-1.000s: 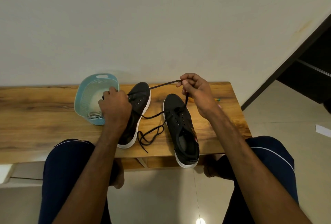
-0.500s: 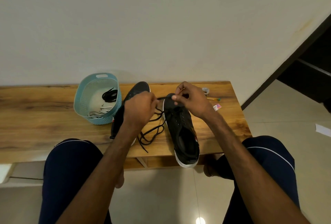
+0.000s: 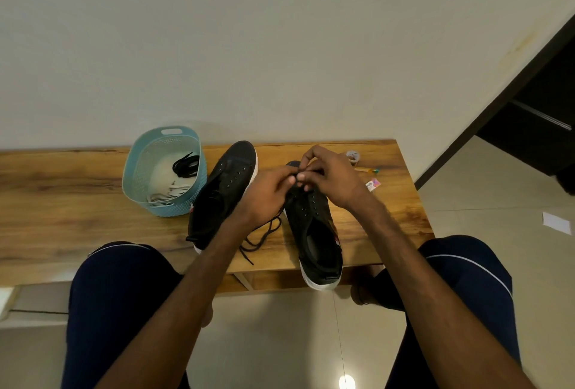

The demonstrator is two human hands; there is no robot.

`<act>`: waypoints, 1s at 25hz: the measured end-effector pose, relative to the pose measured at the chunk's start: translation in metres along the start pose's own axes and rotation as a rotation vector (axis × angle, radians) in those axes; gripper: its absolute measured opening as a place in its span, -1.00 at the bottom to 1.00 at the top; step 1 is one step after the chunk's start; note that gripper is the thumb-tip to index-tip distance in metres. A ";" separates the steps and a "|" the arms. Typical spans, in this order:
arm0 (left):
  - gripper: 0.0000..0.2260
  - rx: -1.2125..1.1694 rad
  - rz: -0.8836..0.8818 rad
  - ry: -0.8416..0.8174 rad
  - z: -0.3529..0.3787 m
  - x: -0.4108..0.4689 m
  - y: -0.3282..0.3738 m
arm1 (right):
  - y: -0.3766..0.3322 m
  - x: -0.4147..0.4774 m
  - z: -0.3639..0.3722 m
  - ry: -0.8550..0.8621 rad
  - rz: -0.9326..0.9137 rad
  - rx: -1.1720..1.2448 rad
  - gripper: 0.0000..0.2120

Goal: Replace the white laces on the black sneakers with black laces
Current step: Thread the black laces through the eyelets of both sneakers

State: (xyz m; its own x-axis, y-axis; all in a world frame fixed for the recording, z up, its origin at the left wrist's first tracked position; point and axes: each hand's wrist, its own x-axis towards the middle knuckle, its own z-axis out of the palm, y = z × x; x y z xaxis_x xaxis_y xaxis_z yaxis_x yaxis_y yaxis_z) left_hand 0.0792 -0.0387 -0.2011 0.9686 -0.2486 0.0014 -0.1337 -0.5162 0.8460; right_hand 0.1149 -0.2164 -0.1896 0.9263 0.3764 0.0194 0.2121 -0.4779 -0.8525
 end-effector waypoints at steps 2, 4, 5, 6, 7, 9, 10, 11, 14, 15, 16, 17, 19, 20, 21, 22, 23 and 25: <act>-0.80 -0.115 -0.053 0.037 0.006 0.001 0.001 | 0.000 0.002 0.002 0.032 -0.020 -0.063 -0.87; -0.83 -0.133 -0.091 0.111 0.006 0.002 -0.002 | 0.001 0.002 0.000 0.062 -0.023 -0.154 -0.86; -0.83 -0.149 -0.113 0.142 0.006 0.002 -0.005 | 0.003 0.001 -0.002 0.058 0.004 -0.195 -0.83; -0.83 -0.182 -0.146 0.165 0.007 0.003 -0.008 | 0.006 0.000 -0.004 0.022 0.060 -0.232 -0.79; -0.84 -0.231 -0.188 0.173 0.010 0.004 -0.011 | 0.010 -0.001 -0.005 -0.057 0.143 -0.269 -0.73; -0.82 -0.267 -0.269 0.169 0.016 0.006 -0.016 | 0.019 -0.005 -0.005 -0.321 0.340 -0.334 -0.54; -0.82 -0.246 -0.294 0.171 0.021 0.007 -0.018 | 0.023 -0.007 -0.003 -0.442 0.418 -0.376 -0.43; -0.82 -0.216 -0.307 0.178 0.024 0.008 -0.021 | 0.026 -0.009 0.000 -0.518 0.460 -0.429 -0.32; -0.83 -0.105 -0.294 0.218 0.034 0.010 -0.024 | 0.033 -0.012 0.007 -0.525 0.436 -0.556 -0.16; -0.84 -0.077 -0.291 0.237 0.038 0.012 -0.025 | 0.035 -0.013 0.010 -0.497 0.422 -0.562 -0.18; -0.85 -0.055 -0.295 0.252 0.041 0.013 -0.027 | 0.037 -0.015 0.014 -0.464 0.410 -0.545 -0.24; -0.86 -0.034 -0.302 0.258 0.044 0.015 -0.028 | 0.040 -0.018 0.017 -0.420 0.400 -0.508 -0.34; -0.85 0.037 -0.302 0.247 0.049 0.020 -0.032 | 0.044 -0.024 0.022 -0.290 0.397 -0.427 -0.53; -0.84 0.075 -0.299 0.237 0.052 0.022 -0.033 | 0.046 -0.027 0.024 -0.220 0.391 -0.406 -0.58; -0.84 0.101 -0.297 0.228 0.055 0.023 -0.034 | 0.048 -0.029 0.023 -0.159 0.379 -0.392 -0.61; -0.84 0.119 -0.295 0.220 0.057 0.023 -0.035 | 0.052 -0.031 0.022 -0.114 0.370 -0.366 -0.63; -0.85 0.141 -0.295 0.211 0.060 0.024 -0.035 | 0.055 -0.032 0.020 -0.083 0.374 -0.318 -0.64; -0.85 0.217 -0.293 0.197 0.065 0.025 -0.032 | 0.062 -0.033 0.017 -0.048 0.410 -0.191 -0.66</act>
State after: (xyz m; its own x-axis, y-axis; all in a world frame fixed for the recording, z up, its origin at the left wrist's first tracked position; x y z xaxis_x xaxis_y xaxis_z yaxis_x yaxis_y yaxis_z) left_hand 0.0944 -0.0815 -0.2629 0.9910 0.0855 -0.1026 0.1329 -0.7078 0.6938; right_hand 0.0918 -0.2447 -0.2520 0.9312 0.1600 -0.3276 -0.1110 -0.7316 -0.6727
